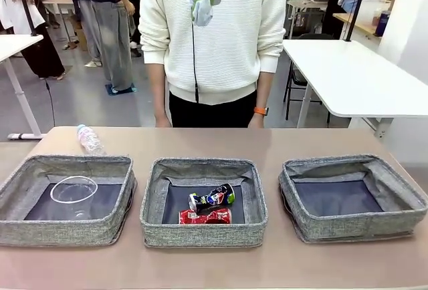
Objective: Sort the waste into the appropriate baskets.
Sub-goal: Pick up the waste item pointed out by the person.
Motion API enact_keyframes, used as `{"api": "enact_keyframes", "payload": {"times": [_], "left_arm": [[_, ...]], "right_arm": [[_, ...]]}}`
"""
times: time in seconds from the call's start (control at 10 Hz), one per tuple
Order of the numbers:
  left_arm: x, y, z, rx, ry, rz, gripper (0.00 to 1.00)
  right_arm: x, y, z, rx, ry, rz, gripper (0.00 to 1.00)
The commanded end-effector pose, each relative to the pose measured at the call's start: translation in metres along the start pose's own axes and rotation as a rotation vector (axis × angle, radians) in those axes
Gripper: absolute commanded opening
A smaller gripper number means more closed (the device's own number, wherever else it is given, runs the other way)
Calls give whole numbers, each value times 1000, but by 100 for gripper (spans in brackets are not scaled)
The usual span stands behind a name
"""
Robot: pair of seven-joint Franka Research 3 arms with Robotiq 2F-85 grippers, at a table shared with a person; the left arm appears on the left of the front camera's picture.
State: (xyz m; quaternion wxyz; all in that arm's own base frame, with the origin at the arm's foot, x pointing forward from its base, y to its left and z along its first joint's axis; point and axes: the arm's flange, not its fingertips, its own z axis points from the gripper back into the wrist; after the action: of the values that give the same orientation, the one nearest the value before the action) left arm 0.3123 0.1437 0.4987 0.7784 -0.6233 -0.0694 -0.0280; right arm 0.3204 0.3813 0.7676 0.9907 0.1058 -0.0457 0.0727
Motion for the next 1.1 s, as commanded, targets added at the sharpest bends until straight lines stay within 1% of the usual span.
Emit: {"api": "enact_keyframes", "payload": {"times": [0.0,1.0], "left_arm": [[-3,0,0,4,6,-8,100],[-3,0,0,4,6,-8,100]], "right_arm": [[-8,-5,2,7,7,-10,10],[-8,-5,2,7,7,-10,10]]}}
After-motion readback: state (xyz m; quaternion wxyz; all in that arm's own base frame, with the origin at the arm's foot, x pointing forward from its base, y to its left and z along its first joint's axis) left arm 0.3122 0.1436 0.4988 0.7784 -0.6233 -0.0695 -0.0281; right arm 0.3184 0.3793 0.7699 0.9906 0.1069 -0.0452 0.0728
